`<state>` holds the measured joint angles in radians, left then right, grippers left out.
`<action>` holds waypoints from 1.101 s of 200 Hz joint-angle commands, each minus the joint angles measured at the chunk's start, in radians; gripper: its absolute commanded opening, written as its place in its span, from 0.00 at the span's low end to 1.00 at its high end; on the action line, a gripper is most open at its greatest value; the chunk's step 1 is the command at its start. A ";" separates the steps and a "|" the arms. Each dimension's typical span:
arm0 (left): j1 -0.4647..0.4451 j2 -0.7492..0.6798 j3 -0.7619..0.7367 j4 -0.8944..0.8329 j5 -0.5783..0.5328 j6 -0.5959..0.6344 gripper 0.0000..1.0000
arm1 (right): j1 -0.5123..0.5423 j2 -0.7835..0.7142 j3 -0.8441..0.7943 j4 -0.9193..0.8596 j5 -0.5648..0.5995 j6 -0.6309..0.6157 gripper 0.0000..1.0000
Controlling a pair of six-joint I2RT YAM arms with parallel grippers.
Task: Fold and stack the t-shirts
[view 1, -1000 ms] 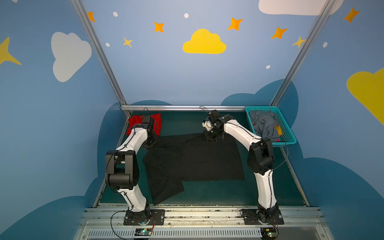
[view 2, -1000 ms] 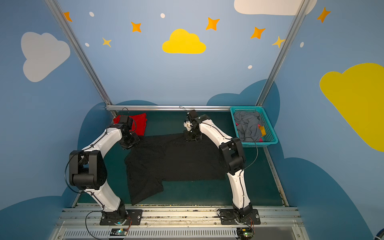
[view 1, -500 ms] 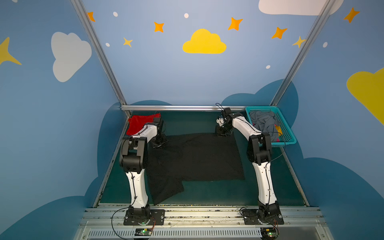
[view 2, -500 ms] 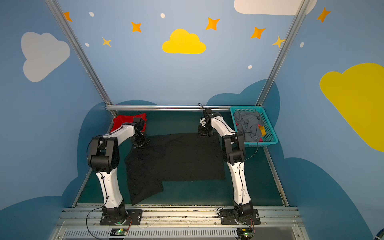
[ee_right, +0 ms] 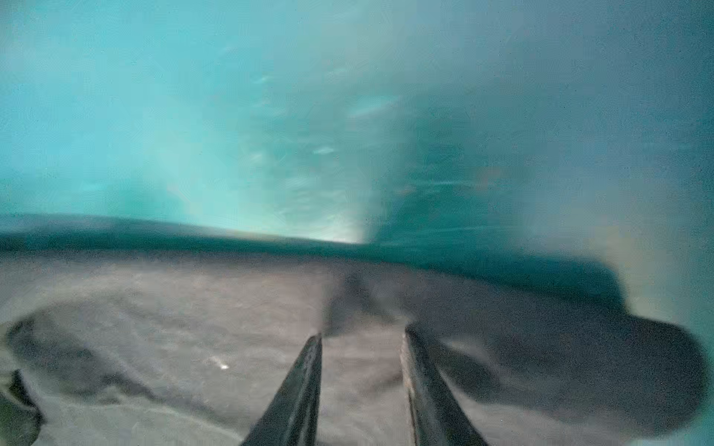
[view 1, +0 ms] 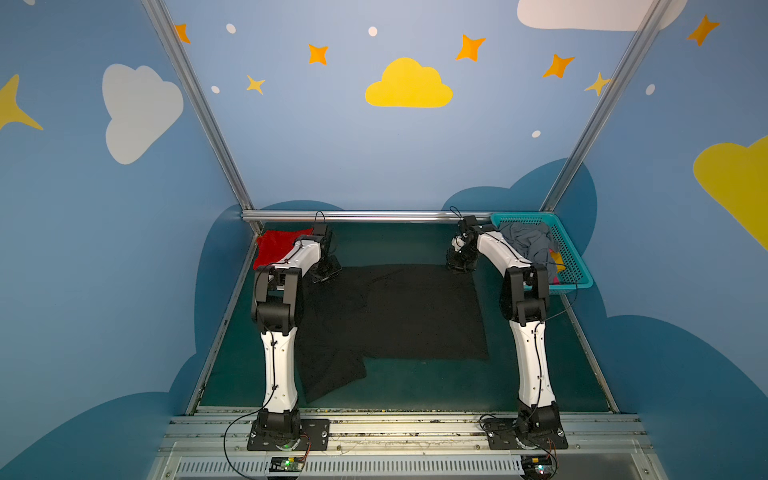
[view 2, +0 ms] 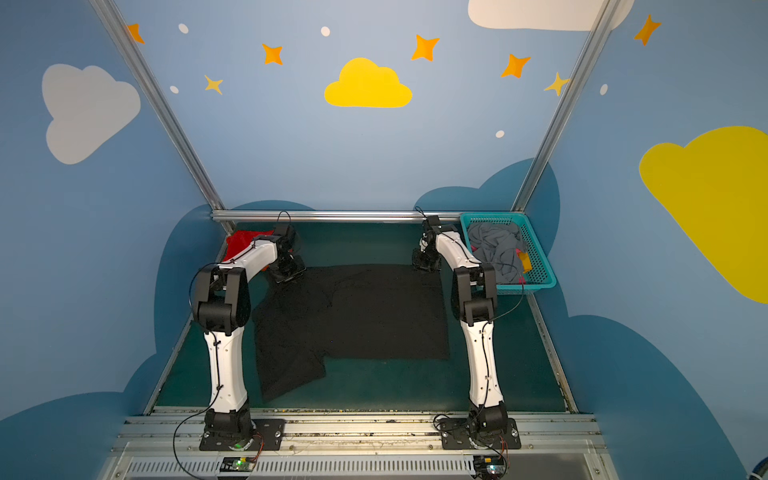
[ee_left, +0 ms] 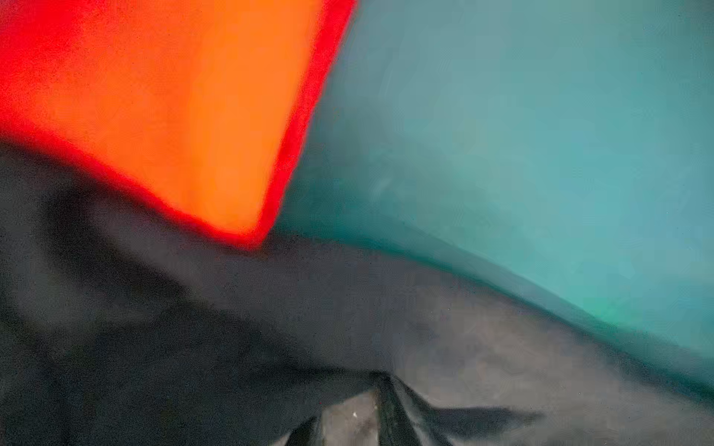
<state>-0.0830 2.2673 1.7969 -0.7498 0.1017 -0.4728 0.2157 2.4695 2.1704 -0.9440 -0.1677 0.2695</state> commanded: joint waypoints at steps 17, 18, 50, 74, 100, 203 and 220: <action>-0.021 0.169 0.132 -0.013 0.048 0.000 0.24 | -0.038 0.081 0.085 -0.051 0.077 0.018 0.37; -0.021 0.171 0.136 -0.014 0.048 0.000 0.24 | -0.039 0.082 0.088 -0.053 0.078 0.018 0.37; -0.022 0.228 0.248 -0.047 0.056 -0.008 0.24 | -0.049 0.155 0.197 -0.082 0.076 0.019 0.37; -0.020 0.232 0.281 -0.048 0.061 -0.010 0.25 | -0.052 0.193 0.243 -0.079 0.086 0.031 0.37; -0.017 0.224 0.304 -0.055 0.068 -0.010 0.26 | -0.050 0.204 0.247 -0.033 0.085 0.031 0.36; -0.045 -0.043 0.262 -0.066 0.073 0.025 0.50 | -0.028 -0.017 0.171 0.036 -0.148 -0.067 0.36; -0.057 -0.138 0.225 -0.065 0.042 0.039 0.56 | -0.017 -0.123 0.092 0.067 -0.169 -0.078 0.37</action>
<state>-0.1230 2.3074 2.0411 -0.8047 0.1833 -0.4618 0.1757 2.5420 2.3306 -0.9272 -0.2619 0.2260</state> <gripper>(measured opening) 0.530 0.362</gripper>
